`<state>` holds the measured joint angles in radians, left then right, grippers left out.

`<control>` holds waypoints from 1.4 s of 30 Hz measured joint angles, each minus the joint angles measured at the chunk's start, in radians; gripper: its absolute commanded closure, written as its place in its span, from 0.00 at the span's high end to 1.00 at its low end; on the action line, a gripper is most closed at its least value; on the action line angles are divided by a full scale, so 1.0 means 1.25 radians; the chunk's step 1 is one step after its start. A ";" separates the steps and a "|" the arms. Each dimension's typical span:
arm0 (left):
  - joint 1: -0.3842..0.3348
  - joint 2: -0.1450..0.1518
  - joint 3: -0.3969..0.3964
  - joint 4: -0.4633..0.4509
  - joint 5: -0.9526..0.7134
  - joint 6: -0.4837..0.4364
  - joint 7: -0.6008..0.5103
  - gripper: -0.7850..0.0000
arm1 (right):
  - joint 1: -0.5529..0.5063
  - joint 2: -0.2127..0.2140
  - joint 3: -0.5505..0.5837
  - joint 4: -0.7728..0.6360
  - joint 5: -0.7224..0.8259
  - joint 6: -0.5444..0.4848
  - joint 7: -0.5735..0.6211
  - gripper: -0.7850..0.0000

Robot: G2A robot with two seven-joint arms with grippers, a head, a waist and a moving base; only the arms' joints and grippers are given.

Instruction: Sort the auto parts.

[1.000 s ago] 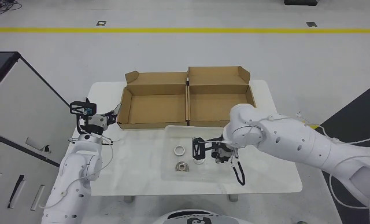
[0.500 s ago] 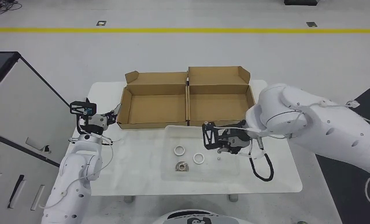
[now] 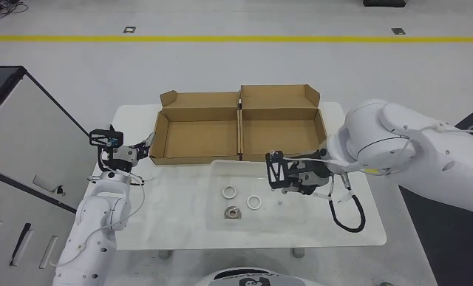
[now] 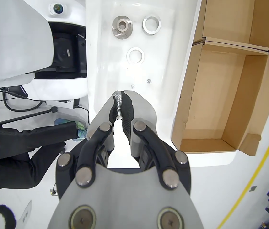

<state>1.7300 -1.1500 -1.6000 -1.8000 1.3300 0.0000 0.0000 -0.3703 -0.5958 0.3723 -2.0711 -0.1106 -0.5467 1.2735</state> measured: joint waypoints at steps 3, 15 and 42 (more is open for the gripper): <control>0.000 0.000 0.000 0.000 0.000 0.000 0.000 1.00 | -0.004 0.000 -0.001 0.002 0.000 0.003 -0.005 0.00; 0.000 0.000 0.000 0.000 0.000 0.000 0.000 1.00 | 0.017 -0.054 0.025 0.178 0.219 -0.086 -0.119 0.00; 0.000 0.000 0.000 0.000 0.000 0.000 0.000 1.00 | -0.073 -0.154 0.109 0.220 0.914 -0.373 -0.373 0.00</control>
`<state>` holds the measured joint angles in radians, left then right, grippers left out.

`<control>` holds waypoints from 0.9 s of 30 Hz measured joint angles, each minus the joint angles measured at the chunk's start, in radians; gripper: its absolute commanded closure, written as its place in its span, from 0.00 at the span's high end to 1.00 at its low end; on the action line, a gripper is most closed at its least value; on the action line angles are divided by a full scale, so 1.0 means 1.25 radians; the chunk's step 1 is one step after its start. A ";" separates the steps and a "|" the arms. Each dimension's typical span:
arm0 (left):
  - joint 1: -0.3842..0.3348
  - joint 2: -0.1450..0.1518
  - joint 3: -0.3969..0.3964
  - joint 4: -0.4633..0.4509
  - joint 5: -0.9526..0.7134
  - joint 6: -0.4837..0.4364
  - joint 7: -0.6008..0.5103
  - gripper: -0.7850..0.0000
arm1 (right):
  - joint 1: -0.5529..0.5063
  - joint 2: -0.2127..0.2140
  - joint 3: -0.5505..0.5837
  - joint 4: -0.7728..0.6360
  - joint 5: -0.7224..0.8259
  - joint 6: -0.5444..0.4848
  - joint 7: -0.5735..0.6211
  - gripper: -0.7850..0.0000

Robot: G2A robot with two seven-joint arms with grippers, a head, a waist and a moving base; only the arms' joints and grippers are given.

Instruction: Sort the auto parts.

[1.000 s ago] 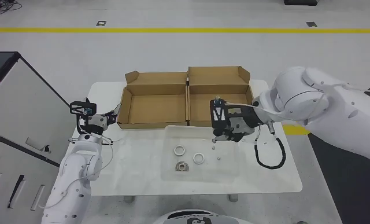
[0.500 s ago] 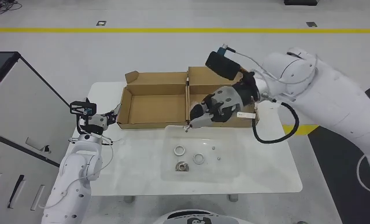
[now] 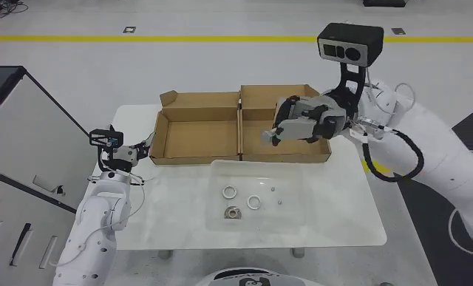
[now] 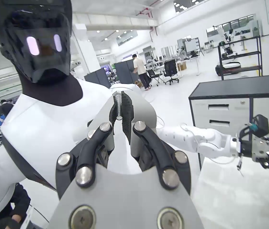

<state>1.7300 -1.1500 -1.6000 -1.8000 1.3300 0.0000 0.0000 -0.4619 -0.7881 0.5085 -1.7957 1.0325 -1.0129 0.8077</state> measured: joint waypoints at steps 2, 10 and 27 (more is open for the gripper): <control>0.000 0.000 0.000 0.000 0.000 0.000 0.000 1.00 | -0.019 -0.004 0.026 -0.016 0.014 0.001 0.001 0.00; 0.000 0.000 0.000 0.000 0.000 0.000 0.000 1.00 | -0.089 -0.035 0.129 -0.083 0.076 0.001 0.001 0.00; 0.000 0.000 0.000 0.000 0.000 0.000 0.000 1.00 | -0.158 -0.062 0.166 -0.139 0.076 0.008 0.000 0.00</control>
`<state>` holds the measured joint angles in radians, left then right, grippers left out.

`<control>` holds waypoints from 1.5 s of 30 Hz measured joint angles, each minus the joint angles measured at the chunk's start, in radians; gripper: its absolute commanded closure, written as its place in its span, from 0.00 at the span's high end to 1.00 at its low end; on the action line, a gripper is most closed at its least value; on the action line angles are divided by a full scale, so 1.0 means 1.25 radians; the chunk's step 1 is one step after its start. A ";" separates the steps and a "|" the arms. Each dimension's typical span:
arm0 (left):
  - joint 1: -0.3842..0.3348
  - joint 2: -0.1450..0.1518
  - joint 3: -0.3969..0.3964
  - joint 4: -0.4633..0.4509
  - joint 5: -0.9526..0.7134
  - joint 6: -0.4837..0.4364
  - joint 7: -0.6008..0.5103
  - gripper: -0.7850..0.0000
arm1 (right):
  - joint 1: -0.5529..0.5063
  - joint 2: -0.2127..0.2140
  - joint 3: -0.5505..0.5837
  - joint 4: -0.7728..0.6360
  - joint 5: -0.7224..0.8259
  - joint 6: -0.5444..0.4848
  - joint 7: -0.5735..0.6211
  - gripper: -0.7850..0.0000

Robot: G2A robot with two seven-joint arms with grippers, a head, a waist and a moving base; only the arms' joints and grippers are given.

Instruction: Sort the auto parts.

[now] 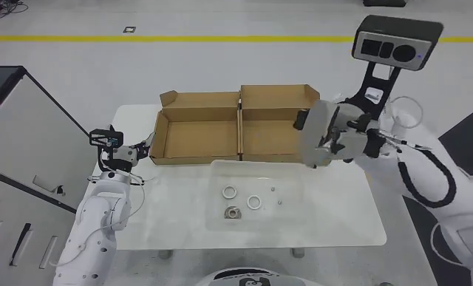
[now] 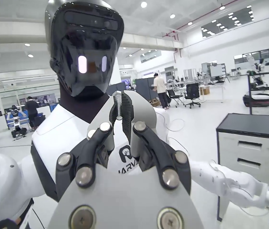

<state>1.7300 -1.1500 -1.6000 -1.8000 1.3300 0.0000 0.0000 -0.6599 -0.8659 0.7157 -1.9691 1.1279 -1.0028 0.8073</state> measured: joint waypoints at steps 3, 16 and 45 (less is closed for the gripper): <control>0.000 0.000 0.000 0.000 0.000 0.000 0.000 1.00 | -0.023 -0.011 0.005 -0.030 0.063 -0.007 0.002 0.00; 0.000 0.000 0.000 0.000 0.000 0.000 0.000 1.00 | -0.114 -0.069 0.106 -0.025 0.151 0.065 0.073 0.00; 0.000 0.000 0.000 0.000 0.000 0.000 0.000 1.00 | -0.251 -0.106 0.263 -0.019 0.123 0.160 0.169 0.00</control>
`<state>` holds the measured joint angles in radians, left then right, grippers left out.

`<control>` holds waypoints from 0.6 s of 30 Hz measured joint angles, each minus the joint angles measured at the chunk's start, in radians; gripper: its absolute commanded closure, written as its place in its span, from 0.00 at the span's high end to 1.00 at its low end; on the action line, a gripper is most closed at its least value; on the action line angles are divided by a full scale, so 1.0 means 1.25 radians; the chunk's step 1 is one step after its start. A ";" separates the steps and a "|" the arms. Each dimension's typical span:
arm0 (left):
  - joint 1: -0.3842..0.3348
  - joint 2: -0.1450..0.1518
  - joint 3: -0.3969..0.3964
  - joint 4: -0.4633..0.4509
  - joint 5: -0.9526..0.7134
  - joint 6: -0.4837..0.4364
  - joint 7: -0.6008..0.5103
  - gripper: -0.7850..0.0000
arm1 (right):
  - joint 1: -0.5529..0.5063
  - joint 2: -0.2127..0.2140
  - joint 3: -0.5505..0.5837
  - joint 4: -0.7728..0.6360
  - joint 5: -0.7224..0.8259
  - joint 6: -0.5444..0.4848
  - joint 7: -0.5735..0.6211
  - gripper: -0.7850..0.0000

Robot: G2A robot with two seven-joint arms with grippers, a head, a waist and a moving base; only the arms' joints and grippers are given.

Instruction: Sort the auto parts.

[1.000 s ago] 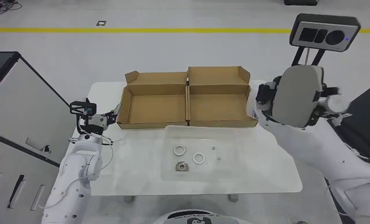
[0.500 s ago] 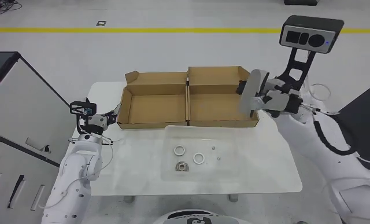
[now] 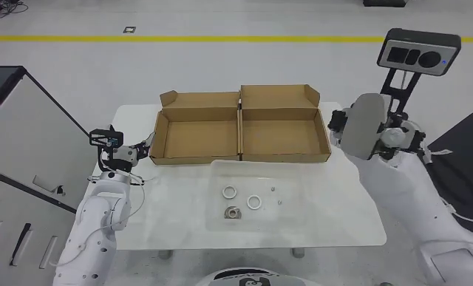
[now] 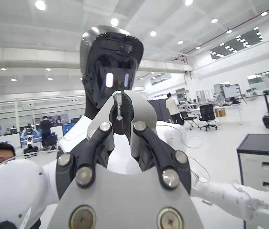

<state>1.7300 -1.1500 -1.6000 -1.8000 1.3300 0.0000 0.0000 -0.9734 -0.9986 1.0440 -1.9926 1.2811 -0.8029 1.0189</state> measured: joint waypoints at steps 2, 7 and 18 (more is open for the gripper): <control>0.000 0.000 0.000 0.000 0.000 0.000 0.000 1.00 | -0.005 -0.005 0.007 -0.004 0.030 0.010 0.009 0.00; 0.000 0.000 0.000 0.000 0.000 0.000 0.000 1.00 | -0.016 -0.021 0.032 -0.003 0.046 0.036 0.034 0.00; 0.000 0.000 0.000 0.000 0.000 0.000 0.000 1.00 | -0.016 -0.037 0.074 0.030 -0.132 0.081 0.041 0.00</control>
<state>1.7300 -1.1500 -1.6000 -1.8000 1.3300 0.0000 0.0000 -0.9940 -1.0452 1.1364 -1.9554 1.1159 -0.7018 1.0705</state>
